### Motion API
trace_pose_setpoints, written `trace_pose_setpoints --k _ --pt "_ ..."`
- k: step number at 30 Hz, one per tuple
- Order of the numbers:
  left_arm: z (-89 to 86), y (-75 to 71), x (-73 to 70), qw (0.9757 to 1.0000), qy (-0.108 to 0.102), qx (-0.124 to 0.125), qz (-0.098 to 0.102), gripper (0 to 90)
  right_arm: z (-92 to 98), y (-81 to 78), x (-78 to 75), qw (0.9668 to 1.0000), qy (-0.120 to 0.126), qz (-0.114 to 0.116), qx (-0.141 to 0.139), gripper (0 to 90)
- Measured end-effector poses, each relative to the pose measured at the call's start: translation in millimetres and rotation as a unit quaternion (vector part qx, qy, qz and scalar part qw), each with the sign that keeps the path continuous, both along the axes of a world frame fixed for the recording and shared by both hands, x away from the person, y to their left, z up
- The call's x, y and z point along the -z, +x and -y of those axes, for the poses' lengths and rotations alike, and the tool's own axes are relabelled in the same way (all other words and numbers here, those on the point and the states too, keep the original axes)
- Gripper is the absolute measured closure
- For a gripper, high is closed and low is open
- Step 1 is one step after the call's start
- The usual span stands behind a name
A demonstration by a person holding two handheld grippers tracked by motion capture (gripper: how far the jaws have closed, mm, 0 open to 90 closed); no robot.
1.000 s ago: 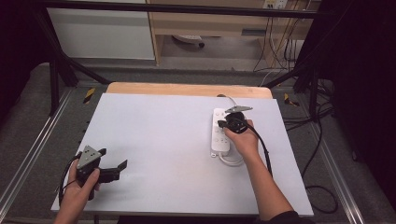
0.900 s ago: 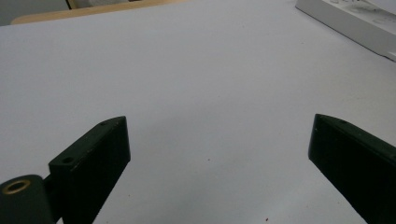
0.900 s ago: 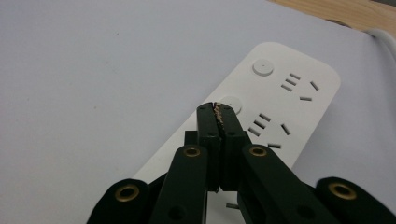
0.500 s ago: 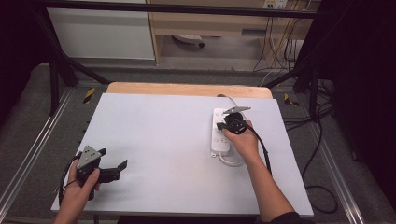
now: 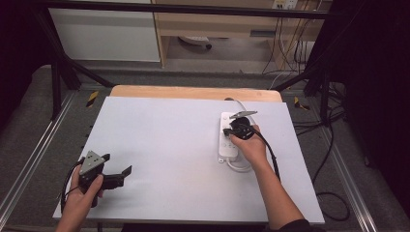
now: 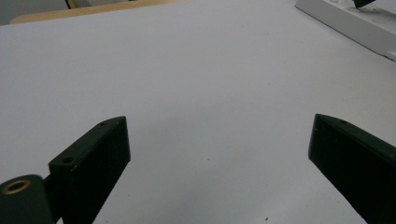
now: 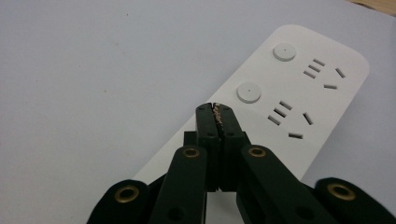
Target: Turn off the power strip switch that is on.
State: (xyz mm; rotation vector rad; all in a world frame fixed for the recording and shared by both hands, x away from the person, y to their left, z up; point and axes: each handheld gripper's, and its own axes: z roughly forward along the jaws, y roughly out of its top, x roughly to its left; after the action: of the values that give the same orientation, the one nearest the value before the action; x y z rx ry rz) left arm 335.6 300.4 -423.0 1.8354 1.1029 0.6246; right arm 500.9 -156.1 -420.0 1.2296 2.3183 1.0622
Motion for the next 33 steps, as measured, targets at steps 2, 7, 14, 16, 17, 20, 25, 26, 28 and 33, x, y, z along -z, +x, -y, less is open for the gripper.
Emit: trace_pose_setpoints --k 2,7,14,16,17,20,25,26,28,33 --pt "0.0 0.0 0.0 1.0000 0.000 0.000 0.000 5.4 -0.6 0.0 0.3 1.0000 -0.001 -0.002 0.000 90.0" --pt "0.0 0.0 0.0 1.0000 0.000 0.000 0.000 5.4 -1.1 0.2 0.2 1.0000 -0.003 -0.001 -0.002 90.0" --pt "0.2 -0.1 -0.1 1.0000 0.000 0.001 0.000 5.4 -2.2 0.0 0.7 1.0000 -0.004 0.000 0.001 90.0" --pt "0.4 -0.1 -0.1 1.0000 0.000 0.001 0.000 5.4 -2.3 -0.1 1.0 1.0000 -0.005 0.001 0.000 90.0" --pt "0.4 -0.1 -0.1 1.0000 0.001 0.001 0.000 5.4 -2.5 -0.1 1.4 1.0000 -0.006 0.001 0.000 90.0" --pt "0.4 -0.2 -0.2 1.0000 0.001 0.001 0.000 5.4 -3.6 0.0 2.0 0.9999 -0.011 0.003 0.000 90.0" --pt "0.9 -0.3 -0.2 1.0000 0.001 0.002 0.000 5.4 -5.0 -0.2 2.4 0.9998 -0.019 0.005 -0.001 90.0" --pt "1.1 -0.3 -0.1 1.0000 0.001 0.002 0.000 5.4 -5.7 -0.7 2.4 0.9998 -0.019 0.005 0.000 90.0" --pt "1.7 -0.5 -0.1 1.0000 0.000 0.003 0.000 5.4 -6.3 -1.2 2.4 0.9997 -0.023 0.007 -0.001 90.0" --pt "2.0 -0.7 0.0 1.0000 0.002 0.004 -0.001 5.4 -6.7 -1.5 2.4 0.9998 -0.020 0.006 0.003 90.0"
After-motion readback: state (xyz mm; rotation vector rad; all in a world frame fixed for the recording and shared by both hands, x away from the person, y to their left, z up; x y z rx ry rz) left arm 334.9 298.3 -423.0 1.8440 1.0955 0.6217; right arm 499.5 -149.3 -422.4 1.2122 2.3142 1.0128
